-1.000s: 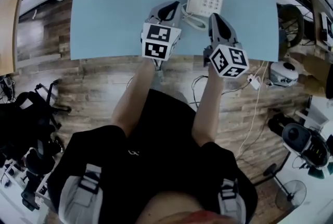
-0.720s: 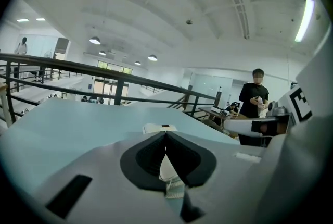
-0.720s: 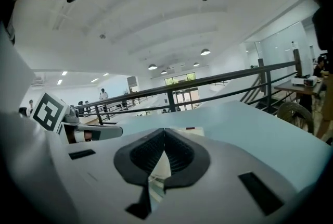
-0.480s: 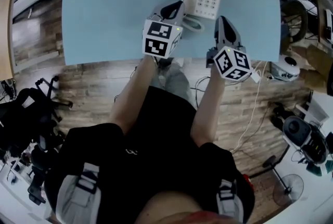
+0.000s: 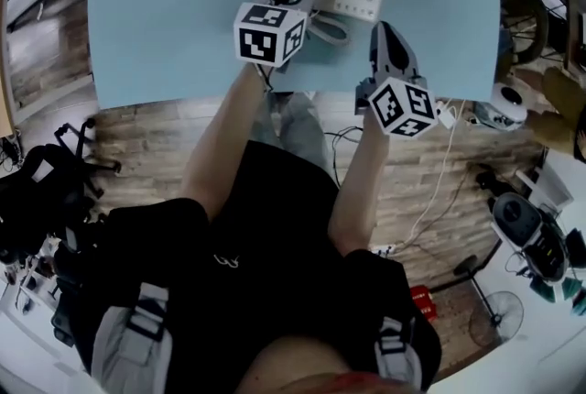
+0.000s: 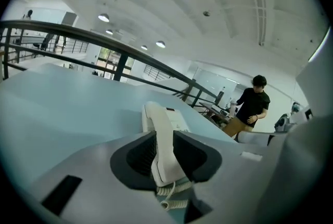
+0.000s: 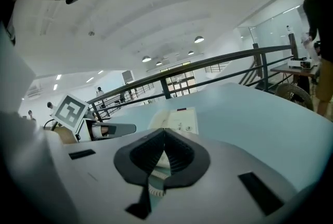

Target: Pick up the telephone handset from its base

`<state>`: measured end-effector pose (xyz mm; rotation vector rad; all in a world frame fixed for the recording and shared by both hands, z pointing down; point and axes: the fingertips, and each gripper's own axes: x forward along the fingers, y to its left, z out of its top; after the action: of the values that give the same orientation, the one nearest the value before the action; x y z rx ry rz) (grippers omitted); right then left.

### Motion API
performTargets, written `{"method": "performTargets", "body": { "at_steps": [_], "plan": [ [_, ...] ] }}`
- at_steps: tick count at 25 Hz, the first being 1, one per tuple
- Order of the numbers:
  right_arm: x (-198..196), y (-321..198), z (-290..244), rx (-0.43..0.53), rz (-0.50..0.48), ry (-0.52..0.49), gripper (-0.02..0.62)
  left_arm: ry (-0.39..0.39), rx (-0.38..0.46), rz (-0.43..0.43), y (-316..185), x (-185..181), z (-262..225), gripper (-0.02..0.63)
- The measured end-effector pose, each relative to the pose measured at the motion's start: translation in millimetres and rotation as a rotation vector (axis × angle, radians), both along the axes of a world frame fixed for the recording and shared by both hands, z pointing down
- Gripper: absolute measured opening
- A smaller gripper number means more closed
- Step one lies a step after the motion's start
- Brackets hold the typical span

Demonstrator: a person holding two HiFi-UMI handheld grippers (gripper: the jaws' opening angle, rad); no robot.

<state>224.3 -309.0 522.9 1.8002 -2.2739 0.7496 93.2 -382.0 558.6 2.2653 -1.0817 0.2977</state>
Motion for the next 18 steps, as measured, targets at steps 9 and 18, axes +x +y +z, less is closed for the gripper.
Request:
{"method": "performTargets", "body": {
  "at_steps": [9,18],
  "plan": [
    [-4,-6,12,-0.028,-0.019,-0.006,-0.003,0.128,-0.133,0.036,-29,20,31,0.163],
    [4,-9,11,-0.031,-0.002,-0.015,-0.003,0.127,-0.170,0.100,-38,46,36,0.163]
  ]
}}
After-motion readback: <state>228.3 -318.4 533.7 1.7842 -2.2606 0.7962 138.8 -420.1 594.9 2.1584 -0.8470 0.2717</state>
